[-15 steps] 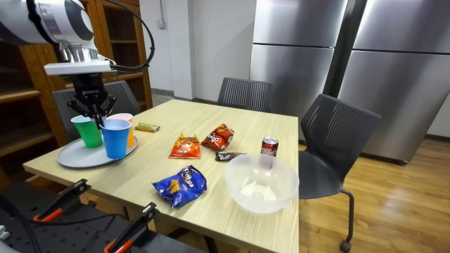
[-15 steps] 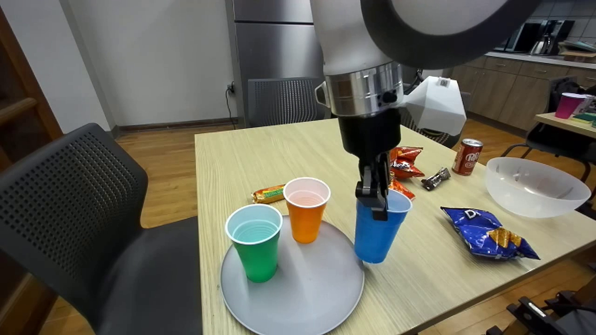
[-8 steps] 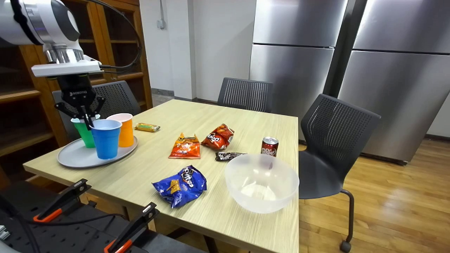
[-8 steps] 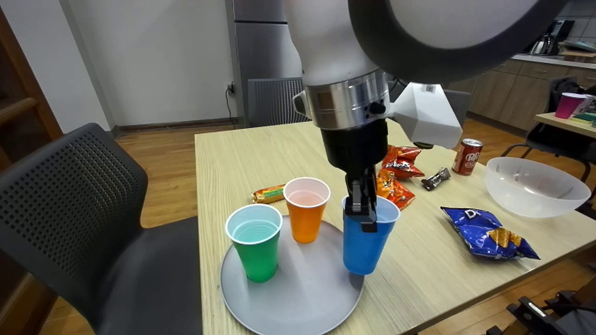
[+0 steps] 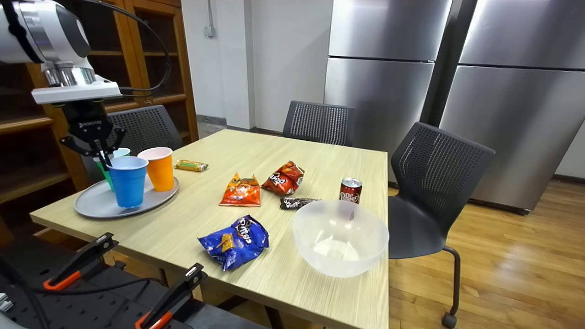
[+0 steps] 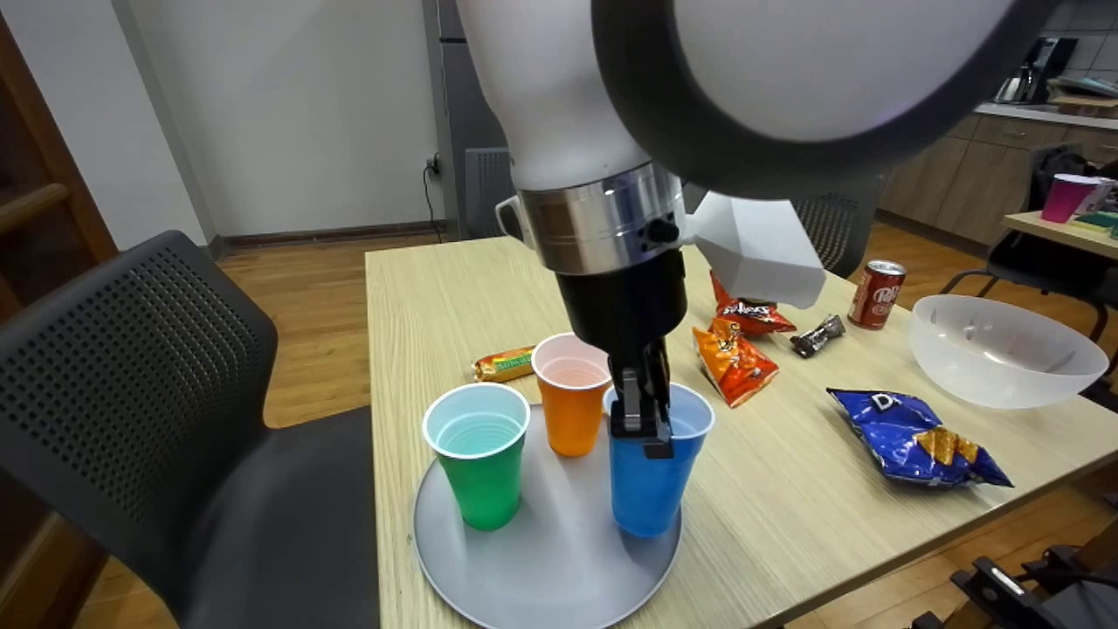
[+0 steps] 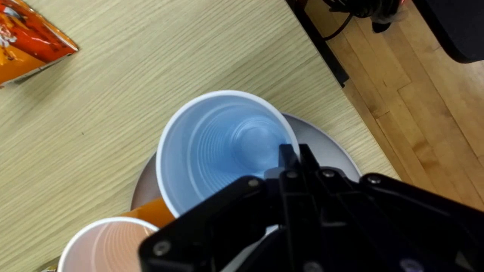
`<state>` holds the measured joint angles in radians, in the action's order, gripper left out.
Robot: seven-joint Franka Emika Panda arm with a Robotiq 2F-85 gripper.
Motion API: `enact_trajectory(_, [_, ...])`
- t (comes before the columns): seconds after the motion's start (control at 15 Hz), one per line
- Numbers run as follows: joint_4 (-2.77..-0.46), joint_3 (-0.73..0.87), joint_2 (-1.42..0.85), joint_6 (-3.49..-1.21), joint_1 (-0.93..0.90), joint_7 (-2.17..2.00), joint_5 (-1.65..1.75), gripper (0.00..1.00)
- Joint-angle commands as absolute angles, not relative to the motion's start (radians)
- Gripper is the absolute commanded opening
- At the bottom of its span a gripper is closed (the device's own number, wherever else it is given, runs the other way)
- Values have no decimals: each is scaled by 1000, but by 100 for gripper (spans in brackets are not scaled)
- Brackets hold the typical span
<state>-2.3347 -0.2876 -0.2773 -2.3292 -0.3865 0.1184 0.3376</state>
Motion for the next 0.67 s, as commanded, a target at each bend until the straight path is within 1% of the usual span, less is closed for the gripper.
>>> enact_trajectory(0.0, [-2266, -297, -323, -2277, -402, 125, 374, 1])
enact_trajectory(0.6, [-2184, -290, -396, -2247, -418, 130, 384, 1])
